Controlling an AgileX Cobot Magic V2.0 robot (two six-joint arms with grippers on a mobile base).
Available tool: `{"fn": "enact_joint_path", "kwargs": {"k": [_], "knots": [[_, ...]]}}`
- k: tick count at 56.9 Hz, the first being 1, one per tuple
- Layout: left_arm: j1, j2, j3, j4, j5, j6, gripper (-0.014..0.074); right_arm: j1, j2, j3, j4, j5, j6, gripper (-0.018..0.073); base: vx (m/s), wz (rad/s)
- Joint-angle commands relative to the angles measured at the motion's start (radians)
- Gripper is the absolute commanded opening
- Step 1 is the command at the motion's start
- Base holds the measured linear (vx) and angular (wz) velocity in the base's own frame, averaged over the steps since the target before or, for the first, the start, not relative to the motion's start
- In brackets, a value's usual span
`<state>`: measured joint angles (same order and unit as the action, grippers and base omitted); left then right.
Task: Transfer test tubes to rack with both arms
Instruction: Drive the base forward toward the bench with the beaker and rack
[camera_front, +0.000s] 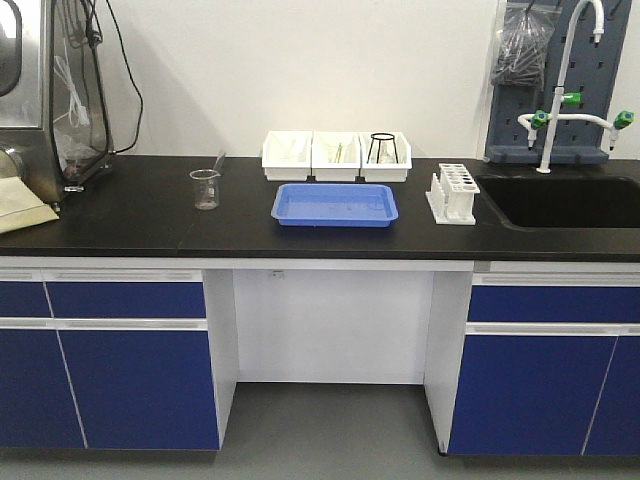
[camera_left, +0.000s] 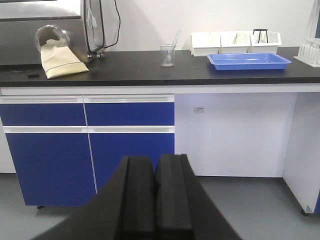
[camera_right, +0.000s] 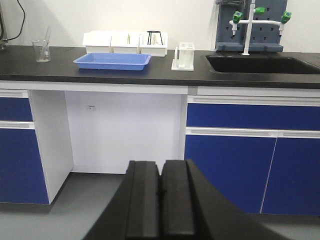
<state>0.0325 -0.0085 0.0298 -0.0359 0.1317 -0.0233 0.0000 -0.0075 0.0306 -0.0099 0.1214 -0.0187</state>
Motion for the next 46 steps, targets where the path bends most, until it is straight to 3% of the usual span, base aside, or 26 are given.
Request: {"fn": "enact_joint_path", "kwargs": {"k": [1, 46], "knots": [[0.001, -0.020, 0.026, -0.009, -0.084, -0.007, -0.0020, -0.002, -0.010, 0.010, -0.010, -0.084, -0.009, -0.0008, 0.00, 0.00], [0.001, -0.020, 0.026, -0.009, -0.084, -0.007, -0.0020, -0.002, -0.010, 0.010, -0.010, -0.084, -0.009, -0.0008, 0.06, -0.04]]}}
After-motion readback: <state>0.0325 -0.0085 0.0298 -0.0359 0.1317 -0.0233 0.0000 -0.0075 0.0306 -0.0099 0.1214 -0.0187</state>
